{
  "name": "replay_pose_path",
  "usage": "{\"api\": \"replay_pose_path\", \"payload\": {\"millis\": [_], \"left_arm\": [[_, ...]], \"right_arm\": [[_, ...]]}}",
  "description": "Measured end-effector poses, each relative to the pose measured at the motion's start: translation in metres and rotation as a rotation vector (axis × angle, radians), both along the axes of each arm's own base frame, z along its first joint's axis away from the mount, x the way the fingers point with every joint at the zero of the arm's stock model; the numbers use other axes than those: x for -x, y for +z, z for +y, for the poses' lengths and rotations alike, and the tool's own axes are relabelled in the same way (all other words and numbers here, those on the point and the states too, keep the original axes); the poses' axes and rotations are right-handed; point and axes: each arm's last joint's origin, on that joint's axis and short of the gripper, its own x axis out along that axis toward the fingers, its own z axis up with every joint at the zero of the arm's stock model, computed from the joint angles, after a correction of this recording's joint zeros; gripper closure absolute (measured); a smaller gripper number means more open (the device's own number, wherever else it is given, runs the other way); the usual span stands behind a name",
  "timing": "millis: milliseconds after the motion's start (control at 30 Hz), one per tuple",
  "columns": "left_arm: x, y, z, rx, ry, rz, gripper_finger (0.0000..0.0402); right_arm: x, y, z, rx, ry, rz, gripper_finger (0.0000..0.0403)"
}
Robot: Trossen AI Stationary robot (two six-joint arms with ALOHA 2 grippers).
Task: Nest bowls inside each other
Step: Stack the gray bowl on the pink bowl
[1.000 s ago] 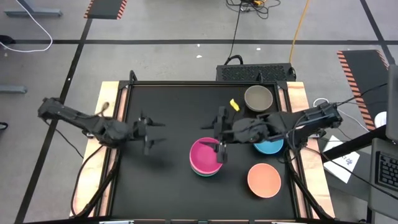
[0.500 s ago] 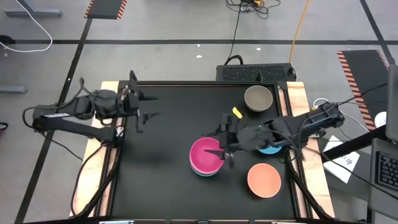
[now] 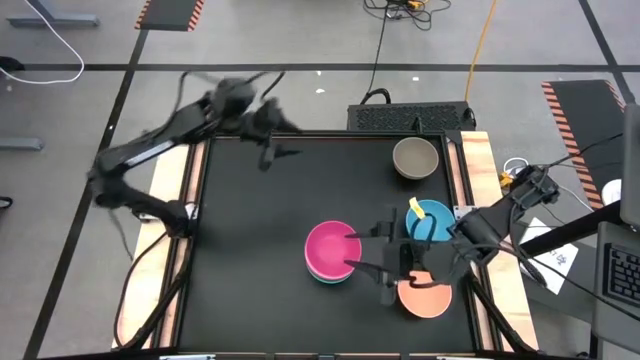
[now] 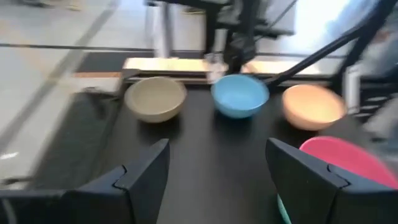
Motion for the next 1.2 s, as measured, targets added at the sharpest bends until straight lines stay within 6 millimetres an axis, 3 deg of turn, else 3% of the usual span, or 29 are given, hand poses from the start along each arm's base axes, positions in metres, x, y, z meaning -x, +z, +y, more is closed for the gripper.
{"api": "replay_pose_path", "payload": {"millis": [167, 333, 633, 967, 1200], "left_arm": [[-0.044, -0.003, 0.044, 0.082, -0.074, 0.002, 0.0133], [-0.066, 0.004, 0.069, 0.056, -0.106, 0.023, 0.0133], [-0.057, 0.017, 0.110, -0.002, -0.045, 0.031, 0.0133], [-0.036, 0.020, 0.138, -0.033, 0.017, -0.008, 0.0133], [-0.057, 0.002, 0.154, -0.057, 0.006, -0.042, 0.0133]], "right_arm": [[0.001, -0.002, 0.001, -0.020, -0.003, 0.010, 0.0184], [0.013, 0.004, 0.003, 0.014, -0.057, -0.014, 0.0184], [0.056, 0.025, 0.022, -0.133, 0.045, -0.097, 0.0184], [0.088, 0.033, 0.032, -0.037, -0.139, -0.184, 0.0184], [0.089, 0.032, 0.035, -0.055, -0.135, -0.184, 0.0184]]}}
